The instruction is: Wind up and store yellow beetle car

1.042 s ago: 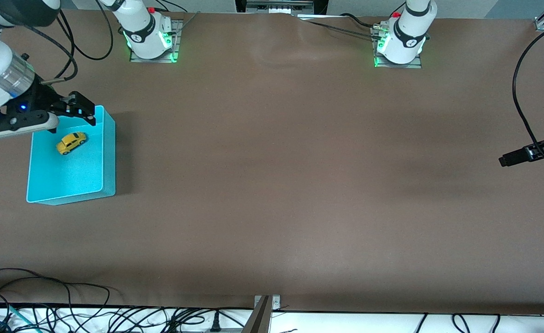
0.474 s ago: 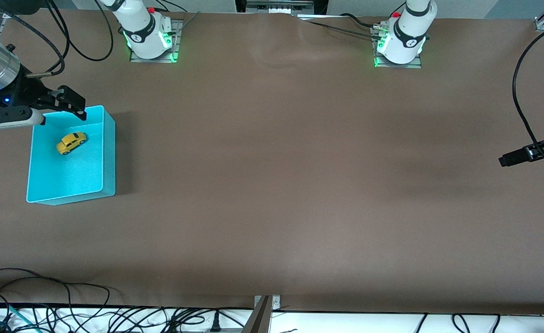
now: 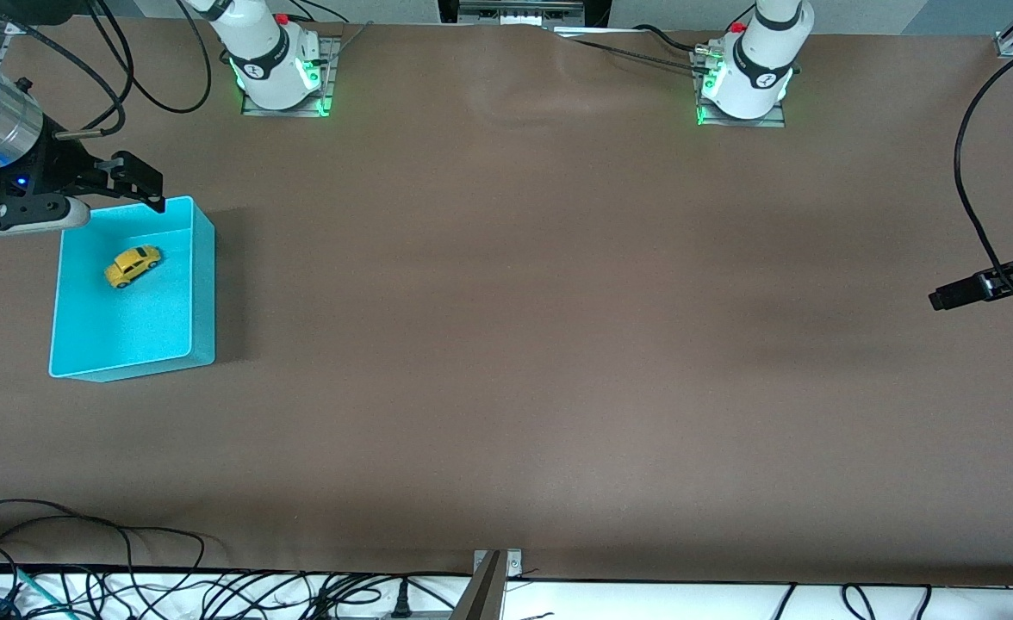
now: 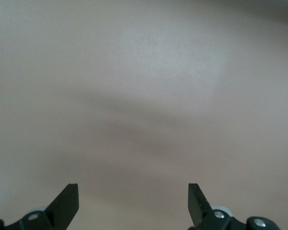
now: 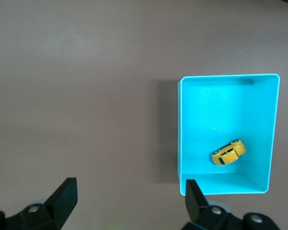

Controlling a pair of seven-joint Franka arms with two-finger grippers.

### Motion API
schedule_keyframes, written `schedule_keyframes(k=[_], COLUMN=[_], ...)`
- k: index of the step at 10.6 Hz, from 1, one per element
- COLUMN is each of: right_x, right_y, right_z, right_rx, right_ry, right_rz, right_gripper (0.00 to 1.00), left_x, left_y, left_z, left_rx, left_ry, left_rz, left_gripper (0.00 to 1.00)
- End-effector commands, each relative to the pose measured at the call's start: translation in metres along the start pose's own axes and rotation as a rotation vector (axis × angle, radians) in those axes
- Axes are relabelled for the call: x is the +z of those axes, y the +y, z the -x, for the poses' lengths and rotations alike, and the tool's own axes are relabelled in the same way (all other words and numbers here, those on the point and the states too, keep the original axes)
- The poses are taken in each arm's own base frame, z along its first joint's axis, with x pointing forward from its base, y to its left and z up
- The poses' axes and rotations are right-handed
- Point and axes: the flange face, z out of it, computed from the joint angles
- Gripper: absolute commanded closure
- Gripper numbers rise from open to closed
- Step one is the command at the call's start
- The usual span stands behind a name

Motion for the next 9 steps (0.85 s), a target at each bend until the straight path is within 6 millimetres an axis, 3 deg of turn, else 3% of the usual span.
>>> schedule_keyframes(k=[1,5,9], right_x=[-0.0014,0.0067,0.0019], right_y=[-0.0023,-0.0010,-0.0008], right_z=[0.0009,-0.0037,-0.0037], right_rx=[0.012,0.013,0.011], right_ry=[-0.015,-0.027,-0.020], right_rz=[0.003,0.002,0.003], right_gripper=[0.00,0.00,0.00], left_x=[-0.0074,-0.0075,-0.0074], left_y=[0.0004,0.0014,0.0013], left_z=[0.0022,0.0023,0.0024], left_rx=[0.025,0.027,0.025], left_ry=[0.008,0.010,0.008], left_rz=[0.028,0.028,0.028], left_gripper=[0.00,0.00,0.00])
